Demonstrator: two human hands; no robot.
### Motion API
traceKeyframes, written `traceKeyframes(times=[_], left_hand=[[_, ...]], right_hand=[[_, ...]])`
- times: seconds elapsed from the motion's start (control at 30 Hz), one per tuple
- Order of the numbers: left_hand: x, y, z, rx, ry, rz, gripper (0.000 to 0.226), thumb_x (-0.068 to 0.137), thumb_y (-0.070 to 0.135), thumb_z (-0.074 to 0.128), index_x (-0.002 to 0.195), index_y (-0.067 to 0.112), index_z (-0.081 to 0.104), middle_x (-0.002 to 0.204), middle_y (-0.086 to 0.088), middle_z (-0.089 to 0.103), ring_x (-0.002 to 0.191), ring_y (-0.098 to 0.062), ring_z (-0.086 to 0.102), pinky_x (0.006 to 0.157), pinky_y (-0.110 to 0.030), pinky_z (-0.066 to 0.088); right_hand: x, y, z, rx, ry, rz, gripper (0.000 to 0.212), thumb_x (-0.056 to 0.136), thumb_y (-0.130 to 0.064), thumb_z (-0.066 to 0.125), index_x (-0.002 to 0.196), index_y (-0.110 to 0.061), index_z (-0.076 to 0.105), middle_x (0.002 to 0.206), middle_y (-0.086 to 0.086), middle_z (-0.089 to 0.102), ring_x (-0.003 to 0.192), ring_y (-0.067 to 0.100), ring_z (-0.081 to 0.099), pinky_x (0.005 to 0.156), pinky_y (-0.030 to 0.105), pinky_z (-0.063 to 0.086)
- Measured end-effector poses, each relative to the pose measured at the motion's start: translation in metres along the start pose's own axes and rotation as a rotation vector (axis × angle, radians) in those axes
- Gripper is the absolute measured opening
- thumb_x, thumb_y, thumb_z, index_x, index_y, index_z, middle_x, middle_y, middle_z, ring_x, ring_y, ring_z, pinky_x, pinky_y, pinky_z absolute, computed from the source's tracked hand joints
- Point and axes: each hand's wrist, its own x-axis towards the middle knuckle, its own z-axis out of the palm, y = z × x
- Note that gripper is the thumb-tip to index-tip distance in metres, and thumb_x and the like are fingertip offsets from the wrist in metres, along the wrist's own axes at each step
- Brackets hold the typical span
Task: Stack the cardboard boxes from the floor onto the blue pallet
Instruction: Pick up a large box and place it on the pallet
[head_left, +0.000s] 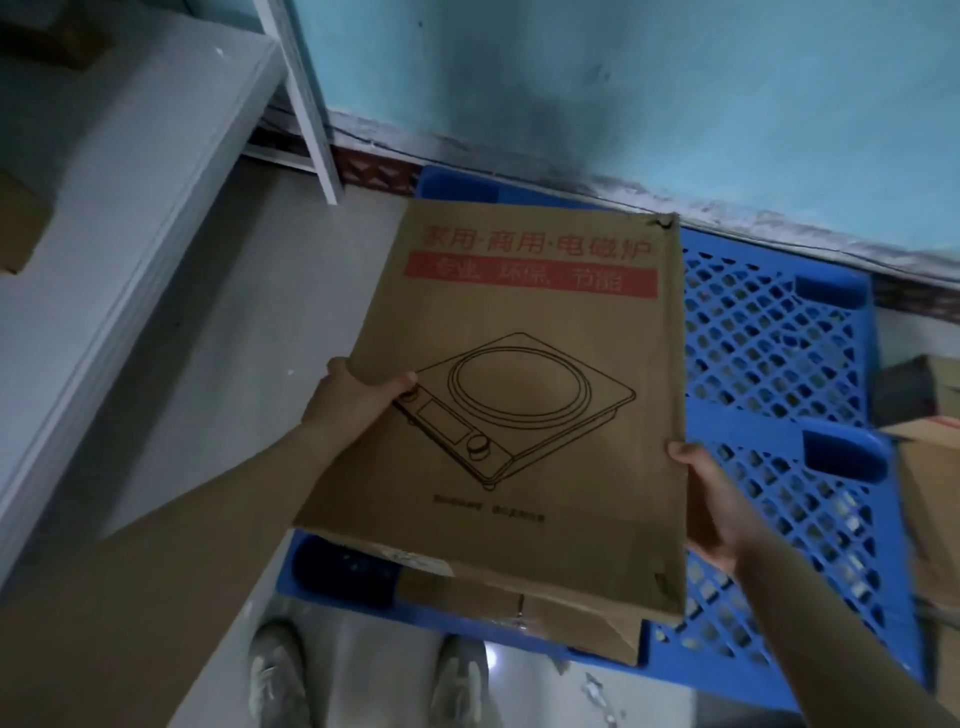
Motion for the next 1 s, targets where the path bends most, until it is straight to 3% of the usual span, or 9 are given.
traceKeyframes(times=[0.13, 0.27, 0.33, 0.43, 0.53, 0.6, 0.67, 0.83, 1.0], left_hand=[[-0.024, 0.006, 0.056, -0.058, 0.039, 0.164, 0.083, 0.052, 0.068, 0.079, 0.115, 0.034, 0.036, 0.096, 0.020, 0.050, 0.083, 0.003, 0.052, 0.060, -0.016, 0.040], [-0.037, 0.004, 0.090, -0.003, 0.059, 0.206, 0.087, 0.059, 0.061, 0.079, 0.129, 0.022, 0.045, 0.114, 0.004, 0.055, 0.099, -0.014, 0.057, 0.075, -0.028, 0.049], [-0.042, -0.005, 0.097, -0.010, 0.084, 0.188, 0.091, 0.063, 0.059, 0.078, 0.136, 0.019, 0.040, 0.123, -0.002, 0.053, 0.105, -0.019, 0.056, 0.084, -0.035, 0.051], [-0.055, -0.021, 0.105, -0.034, 0.102, 0.201, 0.083, 0.070, 0.052, 0.077, 0.136, 0.020, 0.039, 0.120, 0.002, 0.049, 0.103, -0.016, 0.052, 0.080, -0.031, 0.046], [-0.065, -0.039, 0.110, -0.041, 0.121, 0.200, 0.081, 0.072, 0.049, 0.076, 0.137, 0.021, 0.037, 0.113, 0.008, 0.044, 0.103, -0.013, 0.048, 0.081, -0.031, 0.042], [-0.070, -0.048, 0.114, -0.010, 0.117, 0.204, 0.082, 0.074, 0.049, 0.075, 0.139, 0.020, 0.034, 0.116, 0.006, 0.044, 0.106, -0.015, 0.047, 0.086, -0.034, 0.043], [-0.071, -0.053, 0.116, 0.028, 0.077, 0.173, 0.092, 0.077, 0.051, 0.072, 0.147, 0.017, 0.024, 0.135, -0.005, 0.042, 0.120, -0.023, 0.045, 0.100, -0.044, 0.042], [-0.067, -0.052, 0.111, 0.035, -0.019, 0.145, 0.098, 0.080, 0.050, 0.069, 0.152, 0.019, 0.010, 0.149, -0.010, 0.034, 0.131, -0.027, 0.040, 0.109, -0.047, 0.036], [-0.072, -0.048, 0.103, 0.169, 0.004, 0.231, 0.094, 0.085, 0.041, 0.066, 0.154, 0.020, 0.004, 0.159, -0.005, 0.008, 0.144, -0.027, 0.016, 0.117, -0.045, 0.020]], right_hand=[[-0.002, 0.020, -0.034, -0.089, 0.242, -0.084, 0.042, 0.089, -0.038, 0.053, 0.124, -0.013, 0.050, 0.122, 0.020, 0.063, 0.105, 0.038, 0.064, 0.081, 0.049, 0.055], [0.003, 0.026, -0.042, -0.320, 0.545, -0.105, 0.017, 0.098, -0.025, 0.045, 0.104, -0.008, 0.046, 0.121, 0.025, 0.051, 0.100, 0.033, 0.054, 0.088, 0.050, 0.047], [0.006, 0.030, -0.045, -0.391, 0.592, -0.132, 0.022, 0.099, -0.025, 0.044, 0.103, -0.004, 0.046, 0.118, 0.025, 0.050, 0.099, 0.033, 0.053, 0.085, 0.049, 0.045], [0.006, 0.038, -0.049, -0.435, 0.615, -0.154, 0.028, 0.098, -0.021, 0.042, 0.113, 0.002, 0.045, 0.116, 0.027, 0.050, 0.094, 0.036, 0.052, 0.077, 0.047, 0.045], [0.004, 0.051, -0.044, -0.410, 0.586, -0.114, 0.021, 0.096, -0.016, 0.040, 0.113, -0.005, 0.046, 0.112, 0.023, 0.052, 0.081, 0.023, 0.048, 0.064, 0.036, 0.039], [0.003, 0.062, -0.040, -0.385, 0.566, -0.091, 0.034, 0.097, -0.014, 0.040, 0.130, -0.006, 0.043, 0.125, 0.017, 0.053, 0.100, 0.029, 0.052, 0.080, 0.041, 0.044], [0.003, 0.070, -0.035, -0.377, 0.569, -0.082, 0.047, 0.096, -0.007, 0.039, 0.142, -0.004, 0.032, 0.136, 0.018, 0.047, 0.118, 0.034, 0.049, 0.094, 0.047, 0.044], [0.008, 0.074, -0.029, -0.390, 0.619, -0.081, 0.058, 0.095, -0.003, 0.036, 0.150, -0.004, 0.019, 0.150, 0.021, 0.033, 0.134, 0.038, 0.037, 0.109, 0.052, 0.034], [0.000, 0.088, -0.005, -0.512, 0.732, -0.098, 0.075, 0.096, -0.033, 0.051, 0.155, -0.020, 0.007, 0.157, 0.018, 0.018, 0.143, 0.038, 0.020, 0.116, 0.054, 0.018]])
